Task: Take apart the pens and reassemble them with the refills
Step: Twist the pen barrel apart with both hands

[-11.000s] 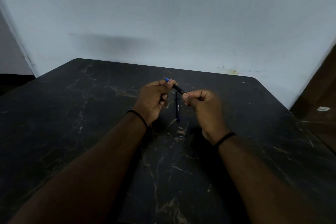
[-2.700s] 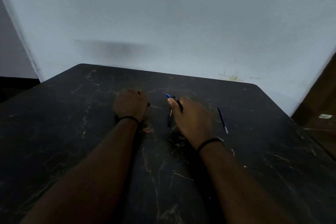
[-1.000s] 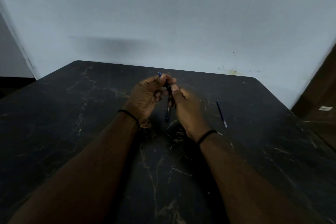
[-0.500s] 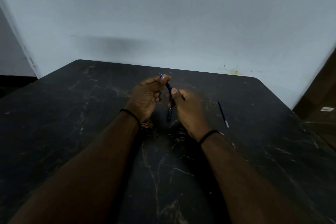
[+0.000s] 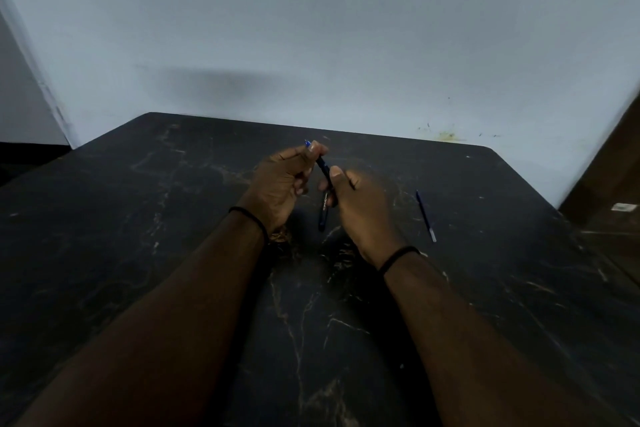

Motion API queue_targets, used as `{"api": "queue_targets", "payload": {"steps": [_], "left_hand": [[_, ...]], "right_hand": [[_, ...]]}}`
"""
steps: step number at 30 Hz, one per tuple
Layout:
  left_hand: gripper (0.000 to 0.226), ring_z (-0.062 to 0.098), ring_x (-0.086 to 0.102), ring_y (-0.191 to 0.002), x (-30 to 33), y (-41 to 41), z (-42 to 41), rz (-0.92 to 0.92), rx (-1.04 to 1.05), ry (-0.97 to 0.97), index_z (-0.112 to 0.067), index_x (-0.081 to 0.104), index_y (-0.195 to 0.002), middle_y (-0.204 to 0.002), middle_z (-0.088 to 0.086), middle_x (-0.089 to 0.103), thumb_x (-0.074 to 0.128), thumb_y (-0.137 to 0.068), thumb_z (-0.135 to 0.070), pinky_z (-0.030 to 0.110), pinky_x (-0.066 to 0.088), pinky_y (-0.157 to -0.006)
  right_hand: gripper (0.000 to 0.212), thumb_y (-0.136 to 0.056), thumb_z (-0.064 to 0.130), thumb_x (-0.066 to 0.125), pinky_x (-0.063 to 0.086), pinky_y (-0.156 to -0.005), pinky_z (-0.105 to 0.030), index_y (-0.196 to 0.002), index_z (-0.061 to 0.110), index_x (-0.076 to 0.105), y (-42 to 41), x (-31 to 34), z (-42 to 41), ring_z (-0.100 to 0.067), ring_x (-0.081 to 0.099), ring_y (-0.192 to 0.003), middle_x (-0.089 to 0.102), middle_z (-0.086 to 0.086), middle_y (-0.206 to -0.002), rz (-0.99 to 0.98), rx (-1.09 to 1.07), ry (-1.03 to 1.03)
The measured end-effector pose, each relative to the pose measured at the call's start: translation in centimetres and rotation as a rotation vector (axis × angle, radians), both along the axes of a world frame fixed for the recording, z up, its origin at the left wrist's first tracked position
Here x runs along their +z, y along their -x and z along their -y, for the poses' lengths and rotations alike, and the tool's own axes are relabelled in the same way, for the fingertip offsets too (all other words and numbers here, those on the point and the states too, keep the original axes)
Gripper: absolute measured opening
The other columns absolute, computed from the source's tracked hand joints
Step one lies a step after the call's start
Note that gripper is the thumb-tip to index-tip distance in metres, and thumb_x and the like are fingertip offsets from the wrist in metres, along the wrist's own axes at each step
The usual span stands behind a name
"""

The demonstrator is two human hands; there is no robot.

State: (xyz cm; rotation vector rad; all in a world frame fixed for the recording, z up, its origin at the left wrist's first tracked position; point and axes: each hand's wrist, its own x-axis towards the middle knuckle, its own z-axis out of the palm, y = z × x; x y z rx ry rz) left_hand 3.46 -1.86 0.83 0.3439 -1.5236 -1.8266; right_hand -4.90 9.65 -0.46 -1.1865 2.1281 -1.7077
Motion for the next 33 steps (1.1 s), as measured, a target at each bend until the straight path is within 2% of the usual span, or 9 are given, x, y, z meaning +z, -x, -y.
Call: {"api": "queue_targets", "payload": {"steps": [6,12,15,17,21,25,27,29,33], "left_hand": [[0.020,0.006,0.029,-0.041,-0.15,-0.14,0.50,-0.006,-0.049,-0.026,-0.019,0.076,-0.089,-0.054,-0.004,0.041,0.060,-0.095,-0.029,0.023,0.022,-0.043],[0.018,0.006,0.025,-0.037,-0.30,0.23,0.27,-0.014,-0.031,-0.055,-0.018,0.075,-0.086,-0.046,-0.005,0.034,0.062,-0.092,-0.030,0.028,0.013,-0.047],[0.018,0.006,0.025,-0.036,-0.38,0.17,0.44,-0.026,-0.037,-0.077,-0.018,0.076,-0.087,-0.046,-0.005,0.033,0.062,-0.092,-0.029,0.026,0.014,-0.045],[0.018,0.006,0.025,-0.037,-0.41,0.03,0.53,-0.027,-0.045,-0.081,-0.016,0.074,-0.090,-0.047,-0.005,0.034,0.062,-0.092,-0.030,0.026,0.016,-0.044],[0.019,0.006,0.026,-0.038,-0.43,-0.10,0.57,-0.010,-0.045,-0.082,-0.015,0.072,-0.094,-0.048,-0.005,0.036,0.061,-0.094,-0.029,0.024,0.020,-0.041],[0.019,0.006,0.025,-0.037,-0.34,0.01,0.48,-0.007,-0.040,-0.097,-0.014,0.073,-0.091,-0.047,-0.005,0.035,0.061,-0.094,-0.029,0.023,0.018,-0.042],[0.019,0.007,0.024,-0.037,-0.37,0.01,0.39,0.000,-0.029,-0.096,-0.014,0.072,-0.091,-0.048,-0.004,0.035,0.061,-0.094,-0.030,0.025,0.017,-0.043],[0.020,0.007,0.024,-0.038,-0.40,-0.05,0.34,0.006,-0.025,-0.098,-0.014,0.072,-0.093,-0.049,-0.004,0.035,0.061,-0.094,-0.030,0.026,0.017,-0.044],[0.020,0.006,0.024,-0.036,-0.42,0.01,0.28,0.002,-0.028,-0.106,-0.014,0.072,-0.091,-0.047,-0.005,0.034,0.061,-0.093,-0.031,0.026,0.014,-0.045]], "right_hand": [[0.028,-0.098,0.042,0.057,0.040,-0.051,-0.017,-0.085,0.018,0.065,0.04,-0.02,-0.38,-0.001,0.052,-0.047,0.065,0.003,-0.058,0.019,0.074,0.057],[0.045,-0.103,0.045,0.042,0.041,-0.058,-0.028,-0.080,0.020,0.072,0.03,0.21,-0.06,-0.002,0.052,-0.049,0.058,0.006,-0.055,0.063,0.004,-0.001],[0.038,-0.103,0.039,0.045,0.041,-0.061,-0.032,-0.075,0.026,0.068,0.04,0.18,-0.15,-0.007,0.052,-0.055,0.058,0.002,-0.062,0.013,0.011,-0.001],[0.033,-0.101,0.037,0.051,0.043,-0.062,-0.032,-0.076,0.020,0.066,0.13,0.11,-0.22,-0.010,0.052,-0.059,0.060,-0.001,-0.065,-0.012,0.021,0.012],[0.024,-0.098,0.039,0.057,0.041,-0.051,-0.018,-0.085,0.020,0.063,0.07,-0.12,-0.34,-0.002,0.054,-0.051,0.071,0.000,-0.068,-0.012,0.058,0.043],[0.041,-0.098,0.053,0.044,0.048,-0.059,-0.035,-0.081,0.023,0.066,-0.15,-0.12,-0.15,-0.008,0.059,-0.053,0.071,0.001,-0.066,0.026,0.035,-0.001],[0.044,-0.101,0.047,0.041,0.043,-0.056,-0.032,-0.080,0.021,0.070,0.03,-0.19,-0.03,-0.002,0.054,-0.048,0.070,0.003,-0.064,0.022,0.026,-0.010],[0.039,-0.102,0.040,0.044,0.042,-0.056,-0.029,-0.079,0.020,0.070,0.19,-0.30,-0.02,0.000,0.052,-0.047,0.068,0.002,-0.064,0.003,0.021,-0.007],[0.025,-0.097,0.032,0.060,0.050,-0.067,-0.039,-0.080,0.014,0.064,0.23,-0.40,0.06,-0.017,0.061,-0.065,0.069,-0.009,-0.075,-0.024,0.015,0.038]]}}
